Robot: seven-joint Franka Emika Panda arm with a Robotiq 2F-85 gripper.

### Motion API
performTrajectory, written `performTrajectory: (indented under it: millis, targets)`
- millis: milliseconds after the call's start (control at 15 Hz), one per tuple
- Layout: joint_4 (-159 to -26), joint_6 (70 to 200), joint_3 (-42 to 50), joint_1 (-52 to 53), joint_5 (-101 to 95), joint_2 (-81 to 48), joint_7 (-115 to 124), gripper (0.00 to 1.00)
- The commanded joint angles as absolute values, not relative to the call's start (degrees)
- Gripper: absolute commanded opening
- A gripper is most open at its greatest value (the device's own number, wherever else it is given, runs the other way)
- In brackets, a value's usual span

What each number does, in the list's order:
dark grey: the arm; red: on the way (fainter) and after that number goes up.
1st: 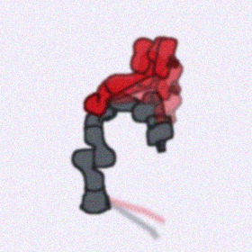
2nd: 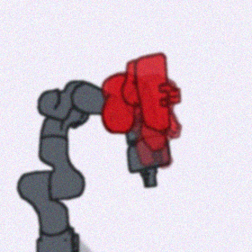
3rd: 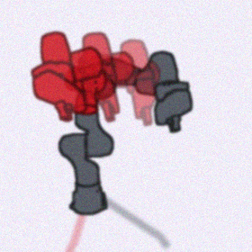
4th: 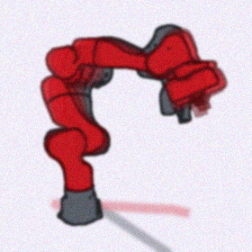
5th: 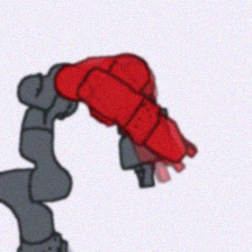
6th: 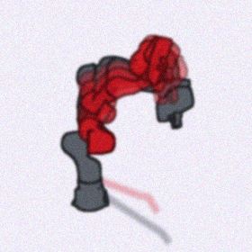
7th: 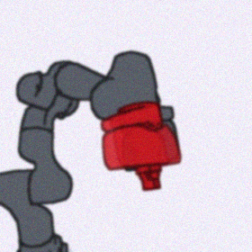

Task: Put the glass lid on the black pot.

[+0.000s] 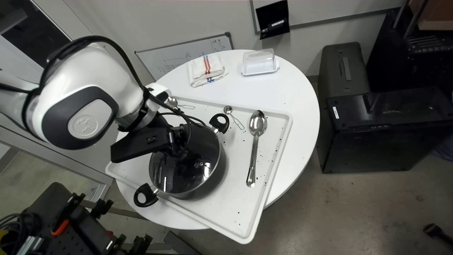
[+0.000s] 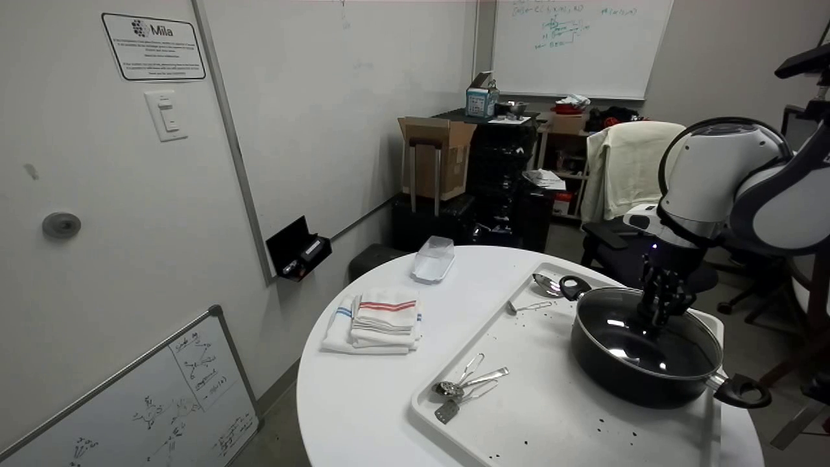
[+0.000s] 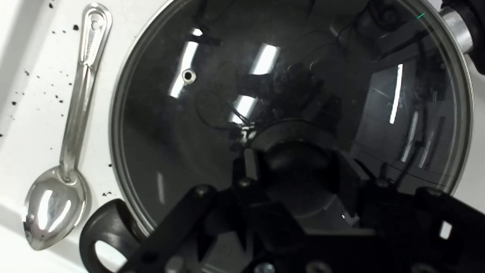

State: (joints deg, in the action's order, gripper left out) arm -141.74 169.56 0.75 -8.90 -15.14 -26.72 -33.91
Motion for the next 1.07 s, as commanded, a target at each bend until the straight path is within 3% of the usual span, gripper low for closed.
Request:
performTrajectory:
  millis: [0,133,200,267,467,1000]
  targets:
    - [-140.9,170.0,1.8,-7.8,-17.0,-27.1,-31.8,0.25]
    - [-140.8,169.9,2.0,-7.5,-17.0,-27.1,-31.6,0.25]
    - [-140.8,169.8,2.0,-7.5,-17.0,-27.1,-31.6,0.75]
    - [-140.8,169.8,1.9,-7.5,-16.9,-27.1,-31.5,0.76]
    - [-140.9,170.0,1.6,-7.6,-16.9,-26.7,-31.4,0.96]
    - [-143.3,168.2,-0.9,-9.0,-16.0,-22.3,-32.5,1.00]
